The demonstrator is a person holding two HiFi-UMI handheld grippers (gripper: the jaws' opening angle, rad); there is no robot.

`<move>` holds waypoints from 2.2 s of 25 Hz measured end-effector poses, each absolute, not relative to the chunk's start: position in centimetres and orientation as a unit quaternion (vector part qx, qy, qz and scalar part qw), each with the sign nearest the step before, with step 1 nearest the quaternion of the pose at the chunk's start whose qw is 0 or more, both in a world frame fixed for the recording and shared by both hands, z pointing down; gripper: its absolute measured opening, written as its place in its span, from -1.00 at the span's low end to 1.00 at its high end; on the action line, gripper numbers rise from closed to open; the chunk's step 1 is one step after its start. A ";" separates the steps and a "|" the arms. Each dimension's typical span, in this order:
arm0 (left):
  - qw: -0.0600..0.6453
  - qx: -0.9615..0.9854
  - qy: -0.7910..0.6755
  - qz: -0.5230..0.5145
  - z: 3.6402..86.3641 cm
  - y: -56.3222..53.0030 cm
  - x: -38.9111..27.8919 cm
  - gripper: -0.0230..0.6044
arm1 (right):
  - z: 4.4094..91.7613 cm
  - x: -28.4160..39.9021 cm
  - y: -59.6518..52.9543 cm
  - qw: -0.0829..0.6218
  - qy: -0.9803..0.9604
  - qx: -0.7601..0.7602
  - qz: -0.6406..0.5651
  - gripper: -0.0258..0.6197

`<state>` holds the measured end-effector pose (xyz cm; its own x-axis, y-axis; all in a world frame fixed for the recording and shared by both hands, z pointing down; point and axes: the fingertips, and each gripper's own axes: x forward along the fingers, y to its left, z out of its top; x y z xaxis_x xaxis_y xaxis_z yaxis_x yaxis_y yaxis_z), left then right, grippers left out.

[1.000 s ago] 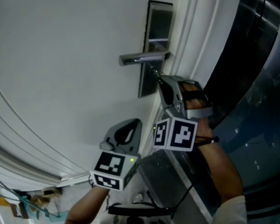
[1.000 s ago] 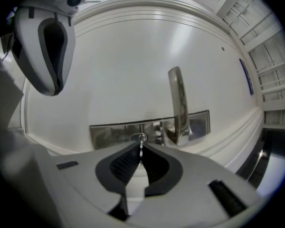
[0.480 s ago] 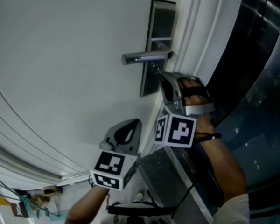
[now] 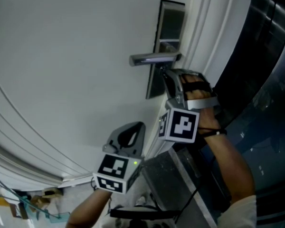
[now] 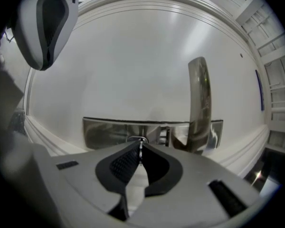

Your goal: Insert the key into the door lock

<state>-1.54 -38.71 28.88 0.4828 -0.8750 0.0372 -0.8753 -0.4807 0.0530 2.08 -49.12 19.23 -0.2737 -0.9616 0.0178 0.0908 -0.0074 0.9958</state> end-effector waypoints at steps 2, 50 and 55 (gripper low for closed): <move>0.032 0.860 -0.510 0.003 28.9 -38.7 -1.7 -0.90 | 19.2 1.9 -49.5 0.448 -0.541 0.402 -0.587 -0.86; 0.039 0.891 -0.452 0.001 29.5 -29.0 -4.2 -0.90 | 24.0 1.5 -35.1 0.370 -0.664 0.505 -0.409 -0.65; 0.046 0.897 -0.441 0.003 30.2 -26.2 -5.4 -0.90 | 25.2 0.1 -31.0 0.353 -0.683 0.519 -0.374 -0.72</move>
